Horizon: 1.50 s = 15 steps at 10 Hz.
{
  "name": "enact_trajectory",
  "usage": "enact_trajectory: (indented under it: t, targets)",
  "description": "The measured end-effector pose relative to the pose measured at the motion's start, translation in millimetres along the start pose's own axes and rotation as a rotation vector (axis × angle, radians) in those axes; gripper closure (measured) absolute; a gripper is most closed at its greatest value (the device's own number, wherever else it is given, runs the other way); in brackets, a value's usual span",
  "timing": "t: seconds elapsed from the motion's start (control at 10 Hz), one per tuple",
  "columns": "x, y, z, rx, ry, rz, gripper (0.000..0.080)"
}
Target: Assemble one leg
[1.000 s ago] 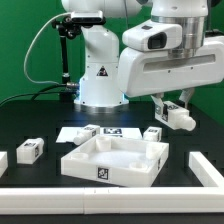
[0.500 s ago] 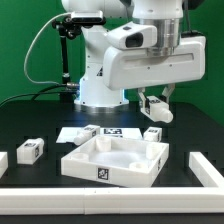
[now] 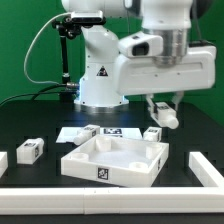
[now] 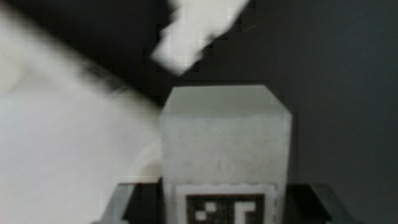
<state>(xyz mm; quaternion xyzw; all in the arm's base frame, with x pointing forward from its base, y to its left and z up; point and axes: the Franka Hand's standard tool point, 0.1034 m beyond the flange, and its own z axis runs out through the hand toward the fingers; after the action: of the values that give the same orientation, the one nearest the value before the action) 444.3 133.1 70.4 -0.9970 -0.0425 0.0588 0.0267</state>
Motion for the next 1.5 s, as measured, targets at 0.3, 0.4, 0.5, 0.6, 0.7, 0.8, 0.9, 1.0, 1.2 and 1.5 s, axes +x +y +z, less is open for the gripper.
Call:
enact_trajectory:
  t: [0.3, 0.4, 0.5, 0.6, 0.7, 0.8, 0.9, 1.0, 1.2, 1.5]
  targets:
    - [0.5, -20.9, 29.6, 0.007, 0.001, 0.042, 0.0520]
    - [-0.9, -20.0, 34.5, 0.008, 0.004, 0.040, 0.0520]
    - [-4.8, -17.9, 39.1, 0.007, 0.000, 0.042, 0.0520]
    - [-6.9, -17.0, 40.5, 0.007, -0.005, 0.046, 0.0520]
    - [-7.1, -16.5, 40.6, 0.007, -0.005, 0.047, 0.0520]
    - [-7.1, -16.7, 40.6, 0.007, -0.005, 0.047, 0.0461]
    - [-7.1, -16.7, 40.7, 0.007, -0.005, 0.047, 0.0328]
    - [-7.1, -16.6, 40.7, 0.007, -0.006, 0.047, 0.0328]
    - [-7.1, -16.6, 40.6, 0.007, -0.005, 0.047, 0.0187]
    - [-12.5, 14.1, 4.3, 0.036, -0.003, 0.103, 0.0153]
